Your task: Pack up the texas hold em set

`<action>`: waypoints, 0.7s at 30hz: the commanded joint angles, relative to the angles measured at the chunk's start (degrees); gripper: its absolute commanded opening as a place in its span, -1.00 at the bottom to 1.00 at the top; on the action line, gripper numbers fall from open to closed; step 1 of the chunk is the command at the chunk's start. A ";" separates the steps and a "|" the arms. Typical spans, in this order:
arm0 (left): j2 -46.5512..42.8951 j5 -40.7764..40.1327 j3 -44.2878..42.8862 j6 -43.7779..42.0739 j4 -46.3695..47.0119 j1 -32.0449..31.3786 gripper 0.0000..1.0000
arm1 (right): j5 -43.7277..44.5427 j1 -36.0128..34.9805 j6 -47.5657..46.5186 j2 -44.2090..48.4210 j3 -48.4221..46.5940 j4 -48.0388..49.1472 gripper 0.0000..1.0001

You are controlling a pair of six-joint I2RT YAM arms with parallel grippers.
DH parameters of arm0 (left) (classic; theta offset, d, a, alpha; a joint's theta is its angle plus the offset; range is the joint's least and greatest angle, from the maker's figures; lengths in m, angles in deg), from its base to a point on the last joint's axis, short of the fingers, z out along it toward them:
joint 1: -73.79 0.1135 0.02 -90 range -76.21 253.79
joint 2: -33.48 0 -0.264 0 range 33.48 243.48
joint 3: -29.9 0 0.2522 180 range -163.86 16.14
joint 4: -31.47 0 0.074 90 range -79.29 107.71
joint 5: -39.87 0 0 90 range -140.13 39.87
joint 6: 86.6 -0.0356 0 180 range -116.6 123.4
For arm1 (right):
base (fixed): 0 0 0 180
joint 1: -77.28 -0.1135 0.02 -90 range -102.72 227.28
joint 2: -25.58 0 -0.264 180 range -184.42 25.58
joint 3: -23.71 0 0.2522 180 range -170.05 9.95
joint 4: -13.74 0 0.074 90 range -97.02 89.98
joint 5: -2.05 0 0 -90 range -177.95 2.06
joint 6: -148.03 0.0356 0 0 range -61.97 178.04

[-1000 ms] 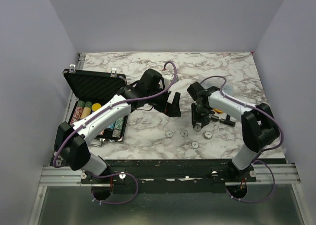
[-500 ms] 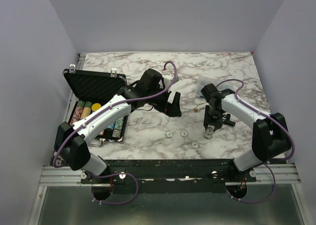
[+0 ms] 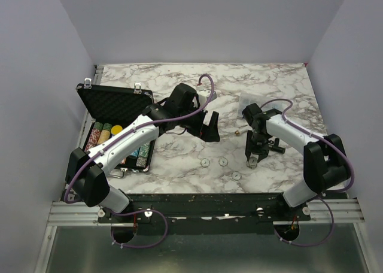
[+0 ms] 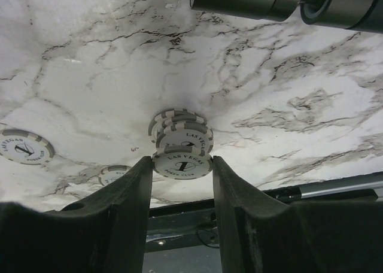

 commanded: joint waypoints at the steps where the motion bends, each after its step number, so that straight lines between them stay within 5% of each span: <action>1: -0.36 1.04 0.54 -0.11 0.79 -0.17 0.97 | -1.37 -0.03 -0.44 -1.42 1.17 1.35 -0.12; 13: -0.35 0.95 0.57 -0.20 0.71 -0.17 0.97 | -0.22 -0.21 -1.17 -0.11 -0.28 0.42 0.17; 21: -0.24 0.20 0.10 -0.19 0.23 -0.20 0.97 | -5.29 -9.36 0.44 -0.34 -3.23 -1.08 0.19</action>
